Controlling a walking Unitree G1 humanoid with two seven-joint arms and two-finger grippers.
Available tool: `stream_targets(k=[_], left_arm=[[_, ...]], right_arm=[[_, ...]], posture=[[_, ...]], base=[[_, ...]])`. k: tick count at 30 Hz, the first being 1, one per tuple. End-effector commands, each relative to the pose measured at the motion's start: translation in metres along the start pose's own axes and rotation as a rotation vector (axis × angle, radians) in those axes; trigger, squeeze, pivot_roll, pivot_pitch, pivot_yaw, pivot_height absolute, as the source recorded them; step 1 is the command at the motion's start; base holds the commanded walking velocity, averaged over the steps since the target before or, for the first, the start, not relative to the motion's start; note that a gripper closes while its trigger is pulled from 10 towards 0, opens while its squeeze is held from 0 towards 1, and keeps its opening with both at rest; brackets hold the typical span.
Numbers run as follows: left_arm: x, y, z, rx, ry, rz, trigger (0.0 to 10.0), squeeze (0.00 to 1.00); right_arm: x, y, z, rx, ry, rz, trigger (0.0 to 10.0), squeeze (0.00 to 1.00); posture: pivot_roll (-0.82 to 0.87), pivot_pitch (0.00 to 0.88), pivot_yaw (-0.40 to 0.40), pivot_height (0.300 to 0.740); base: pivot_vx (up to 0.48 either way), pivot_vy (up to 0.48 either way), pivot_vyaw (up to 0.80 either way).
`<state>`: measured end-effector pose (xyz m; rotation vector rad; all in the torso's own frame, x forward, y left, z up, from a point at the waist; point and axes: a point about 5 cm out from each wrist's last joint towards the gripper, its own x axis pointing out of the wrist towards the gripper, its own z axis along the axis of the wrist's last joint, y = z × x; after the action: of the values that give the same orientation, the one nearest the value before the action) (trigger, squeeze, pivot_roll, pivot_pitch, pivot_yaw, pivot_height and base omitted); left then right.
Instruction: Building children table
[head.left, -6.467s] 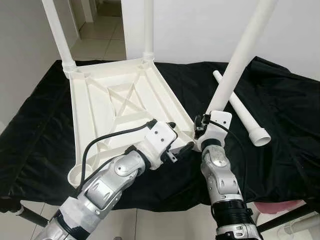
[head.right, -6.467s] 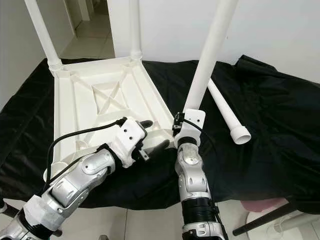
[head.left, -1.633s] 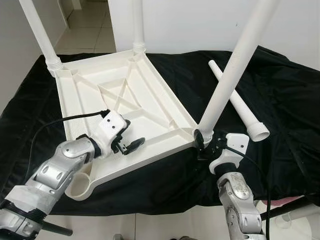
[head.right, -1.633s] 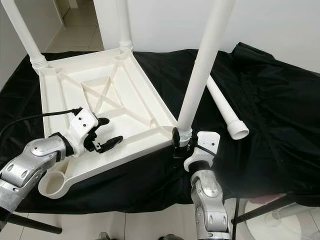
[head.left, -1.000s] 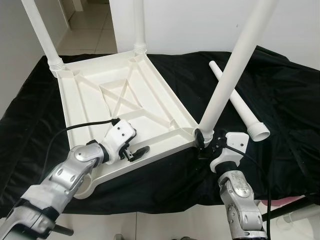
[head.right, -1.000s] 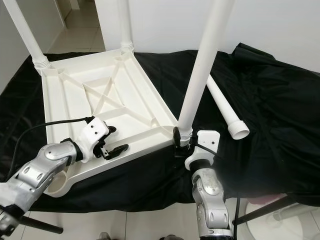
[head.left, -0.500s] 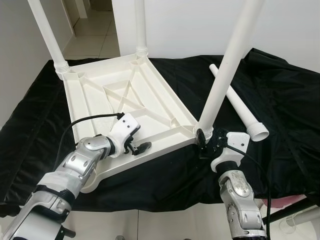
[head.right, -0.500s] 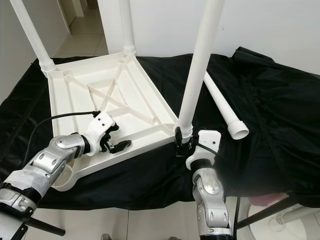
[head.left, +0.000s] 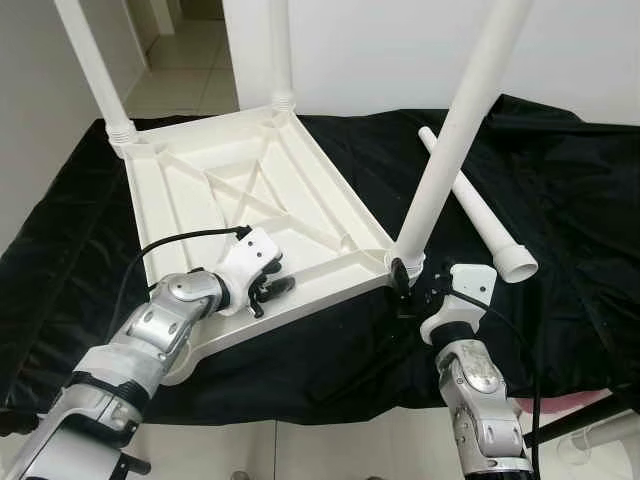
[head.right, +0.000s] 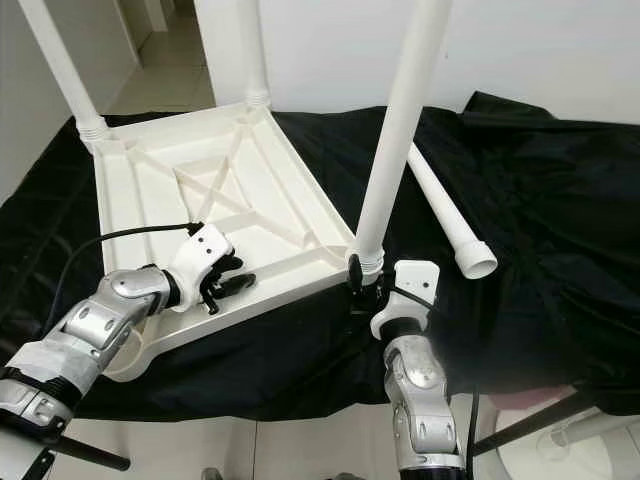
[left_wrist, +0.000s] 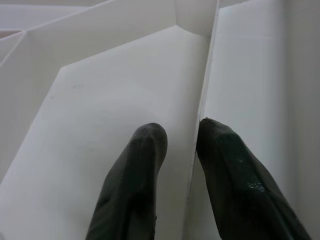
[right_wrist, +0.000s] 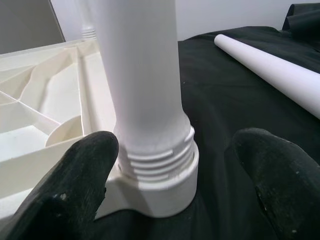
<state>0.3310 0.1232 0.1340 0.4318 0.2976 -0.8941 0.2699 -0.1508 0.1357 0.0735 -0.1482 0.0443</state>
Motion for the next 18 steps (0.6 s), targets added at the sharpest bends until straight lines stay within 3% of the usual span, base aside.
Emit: stream_targets(k=[1,18], left_arm=[[-0.005,0.000,-0.033,-0.078,0.146,0.035,0.0,0.00],[-0.013,0.015,-0.034,-0.112,0.189,0.169,0.0,0.00]], right_arm=[[0.001,0.001,-0.003,-0.002,0.010,0.010,10.0,0.00],[0.003,-0.001,-0.004,-0.009,0.012,0.008,10.0,0.00]], posture=[[-0.08,0.079,0.005,0.740],[-0.08,0.088,0.005,0.740]], base=[[0.000,0.000,0.00],[0.000,0.000,0.00]])
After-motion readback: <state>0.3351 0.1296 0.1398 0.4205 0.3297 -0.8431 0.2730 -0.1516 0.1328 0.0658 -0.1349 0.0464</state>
